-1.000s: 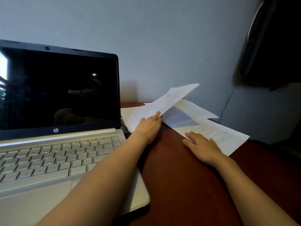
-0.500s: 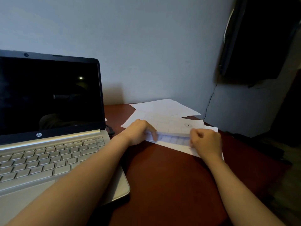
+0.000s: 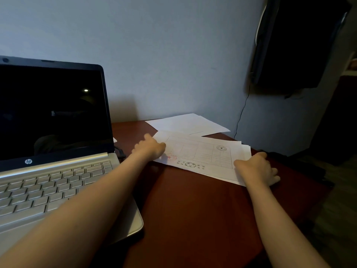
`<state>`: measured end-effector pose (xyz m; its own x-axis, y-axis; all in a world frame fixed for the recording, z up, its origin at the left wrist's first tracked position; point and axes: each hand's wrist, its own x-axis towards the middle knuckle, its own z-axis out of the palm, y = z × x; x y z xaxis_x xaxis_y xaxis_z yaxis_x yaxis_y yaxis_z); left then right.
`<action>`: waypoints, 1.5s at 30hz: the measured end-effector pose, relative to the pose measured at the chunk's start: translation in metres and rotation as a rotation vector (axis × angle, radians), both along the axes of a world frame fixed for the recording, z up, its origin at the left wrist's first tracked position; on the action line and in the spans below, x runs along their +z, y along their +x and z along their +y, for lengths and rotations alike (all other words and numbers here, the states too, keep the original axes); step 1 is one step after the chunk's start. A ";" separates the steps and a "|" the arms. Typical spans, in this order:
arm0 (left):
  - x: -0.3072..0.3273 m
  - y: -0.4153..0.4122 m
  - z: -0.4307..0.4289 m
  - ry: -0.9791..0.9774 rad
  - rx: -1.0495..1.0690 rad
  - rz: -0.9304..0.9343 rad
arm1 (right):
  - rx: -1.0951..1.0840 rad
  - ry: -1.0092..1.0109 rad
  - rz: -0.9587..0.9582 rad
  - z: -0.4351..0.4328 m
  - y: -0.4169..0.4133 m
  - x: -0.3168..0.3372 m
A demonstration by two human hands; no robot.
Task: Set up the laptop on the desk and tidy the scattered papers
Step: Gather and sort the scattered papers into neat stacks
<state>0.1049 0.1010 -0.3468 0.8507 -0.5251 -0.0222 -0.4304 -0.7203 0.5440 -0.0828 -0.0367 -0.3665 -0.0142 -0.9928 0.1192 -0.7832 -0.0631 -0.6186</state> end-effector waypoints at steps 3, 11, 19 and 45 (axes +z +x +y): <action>0.006 0.007 -0.006 -0.020 0.050 0.072 | 0.022 0.011 -0.077 -0.002 0.002 0.001; 0.022 0.013 0.010 -0.064 0.053 0.268 | 0.074 0.013 -0.161 -0.003 0.000 0.000; 0.020 0.005 0.016 -0.243 -0.038 0.391 | 0.092 -0.034 -0.179 -0.001 0.000 -0.003; 0.024 -0.018 0.039 -1.154 -0.222 0.499 | 0.217 -0.150 -0.995 0.004 -0.002 0.014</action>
<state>0.0874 0.1396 -0.3233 0.7737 -0.5822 0.2497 -0.0494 0.3374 0.9400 -0.0850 -0.0331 -0.3528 0.0035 -0.9617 0.2742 0.1170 -0.2720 -0.9552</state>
